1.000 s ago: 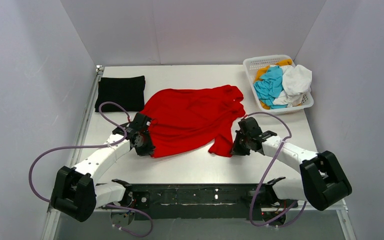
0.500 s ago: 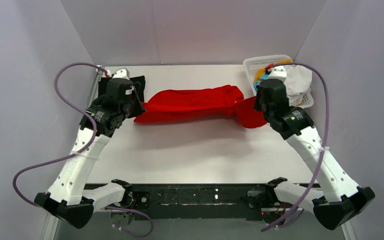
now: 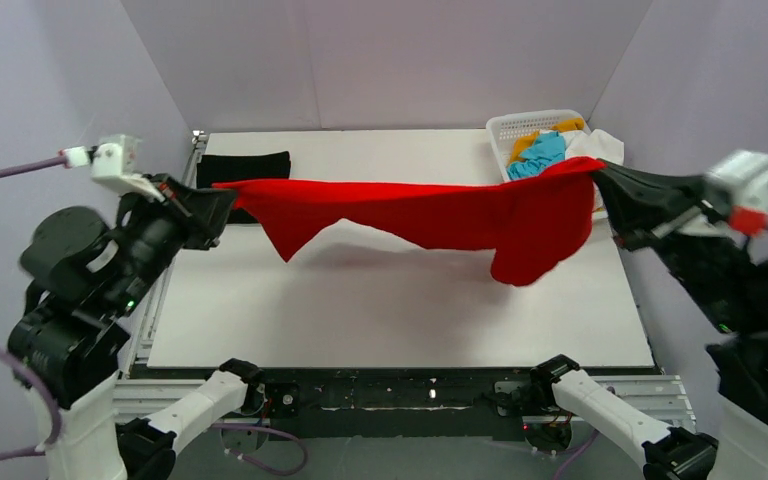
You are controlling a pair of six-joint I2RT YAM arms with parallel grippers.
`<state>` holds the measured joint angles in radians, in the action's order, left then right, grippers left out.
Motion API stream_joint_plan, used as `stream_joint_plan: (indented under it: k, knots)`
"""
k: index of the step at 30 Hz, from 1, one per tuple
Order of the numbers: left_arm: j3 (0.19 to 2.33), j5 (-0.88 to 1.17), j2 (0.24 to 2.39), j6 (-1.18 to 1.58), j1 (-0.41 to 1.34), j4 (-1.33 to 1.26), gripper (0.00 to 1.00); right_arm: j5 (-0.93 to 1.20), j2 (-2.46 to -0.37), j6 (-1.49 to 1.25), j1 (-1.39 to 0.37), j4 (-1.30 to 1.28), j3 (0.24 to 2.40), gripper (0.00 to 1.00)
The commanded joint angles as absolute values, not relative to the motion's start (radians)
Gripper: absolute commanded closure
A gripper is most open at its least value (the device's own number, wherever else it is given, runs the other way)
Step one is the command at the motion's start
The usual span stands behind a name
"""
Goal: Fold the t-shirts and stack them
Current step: Flatten out the tshirt
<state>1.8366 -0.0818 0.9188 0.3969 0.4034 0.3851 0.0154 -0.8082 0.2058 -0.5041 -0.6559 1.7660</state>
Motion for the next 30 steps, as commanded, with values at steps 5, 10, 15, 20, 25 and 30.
stream_joint_plan:
  k: [5, 10, 15, 20, 25, 30]
  knots:
    - [2.120, 0.092, 0.962, 0.349, 0.405, 0.383, 1.00, 0.464, -0.810, 0.318, -0.500, -0.672, 1.999, 0.99]
    - [2.198, 0.027, 1.063, 0.304, 0.405, 0.390, 1.00, 0.377, -0.863, 0.406, -0.501, -0.665, 2.006, 0.99]
    - [2.178, -0.275, 1.216, 0.200, 0.405, 0.411, 1.00, 0.186, -0.972, 0.509, -0.500, -0.626, 1.944, 0.99]
    - [1.942, -0.531, 1.358, 0.090, 0.392, 0.325, 1.00, 0.055, -1.080, 0.584, -0.497, -0.518, 1.703, 0.99]
    - [1.731, -0.555, 1.586, 0.153, 0.295, 0.257, 1.00, 0.023, -1.294, 0.564, -0.460, -0.347, 1.521, 0.99]
    - [1.877, -0.516, 1.896, 0.260, 0.234, 0.420, 0.80, -0.022, -1.702, 0.451, -0.443, -0.360, 1.688, 0.54]
